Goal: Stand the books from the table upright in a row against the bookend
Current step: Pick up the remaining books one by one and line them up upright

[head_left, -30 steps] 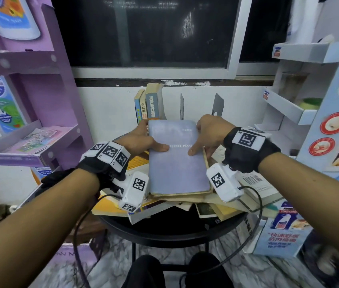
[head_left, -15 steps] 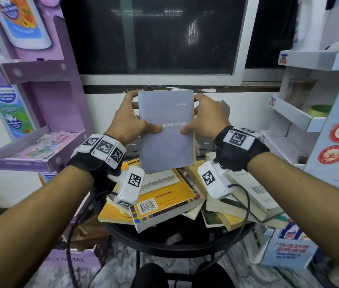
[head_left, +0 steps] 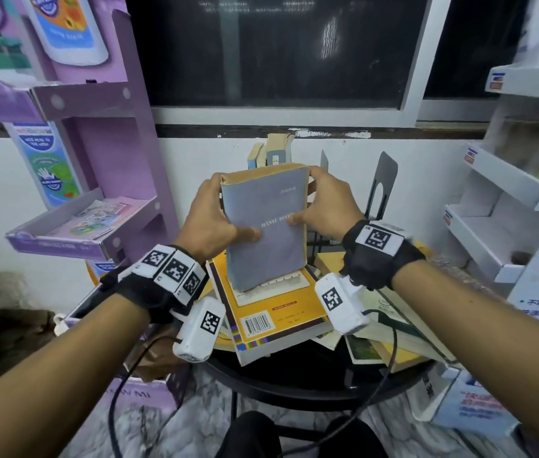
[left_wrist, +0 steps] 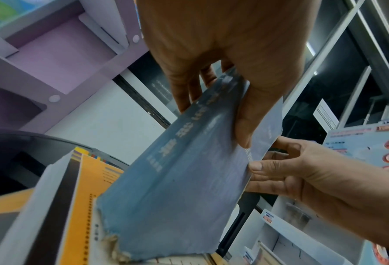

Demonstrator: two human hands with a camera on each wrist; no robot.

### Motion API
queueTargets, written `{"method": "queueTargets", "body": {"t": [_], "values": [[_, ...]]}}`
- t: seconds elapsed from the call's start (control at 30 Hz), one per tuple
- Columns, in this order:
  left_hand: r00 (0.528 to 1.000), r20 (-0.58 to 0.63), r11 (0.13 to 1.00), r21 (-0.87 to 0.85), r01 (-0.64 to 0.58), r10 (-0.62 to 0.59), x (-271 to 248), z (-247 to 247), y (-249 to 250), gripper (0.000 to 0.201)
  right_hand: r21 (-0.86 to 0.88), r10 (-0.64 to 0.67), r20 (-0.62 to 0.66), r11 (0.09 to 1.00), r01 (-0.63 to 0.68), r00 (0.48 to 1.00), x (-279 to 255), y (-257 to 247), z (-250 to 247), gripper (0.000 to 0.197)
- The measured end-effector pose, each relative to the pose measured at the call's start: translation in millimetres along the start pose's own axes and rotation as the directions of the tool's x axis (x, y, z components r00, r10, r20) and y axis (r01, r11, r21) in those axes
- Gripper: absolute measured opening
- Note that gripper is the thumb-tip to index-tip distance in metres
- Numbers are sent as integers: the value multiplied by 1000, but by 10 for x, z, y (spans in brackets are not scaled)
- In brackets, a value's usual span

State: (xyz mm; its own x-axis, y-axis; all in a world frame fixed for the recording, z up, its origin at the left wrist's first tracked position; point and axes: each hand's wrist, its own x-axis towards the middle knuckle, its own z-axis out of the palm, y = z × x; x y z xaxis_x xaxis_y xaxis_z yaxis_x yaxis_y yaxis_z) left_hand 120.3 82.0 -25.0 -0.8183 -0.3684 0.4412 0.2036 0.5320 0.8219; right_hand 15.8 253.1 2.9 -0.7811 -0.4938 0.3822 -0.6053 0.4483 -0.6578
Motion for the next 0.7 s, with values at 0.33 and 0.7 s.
{"method": "queueTargets", "body": {"t": [0.33, 0.7], "values": [[994, 111, 953, -298, 52, -19, -68, 122, 1, 53, 204, 63, 84, 976, -79, 994, -42, 92, -53, 63], [997, -56, 958, -277, -66, 52, -67, 63, -9, 54, 371, 71, 122, 922, -112, 990, 102, 113, -32, 52]]}}
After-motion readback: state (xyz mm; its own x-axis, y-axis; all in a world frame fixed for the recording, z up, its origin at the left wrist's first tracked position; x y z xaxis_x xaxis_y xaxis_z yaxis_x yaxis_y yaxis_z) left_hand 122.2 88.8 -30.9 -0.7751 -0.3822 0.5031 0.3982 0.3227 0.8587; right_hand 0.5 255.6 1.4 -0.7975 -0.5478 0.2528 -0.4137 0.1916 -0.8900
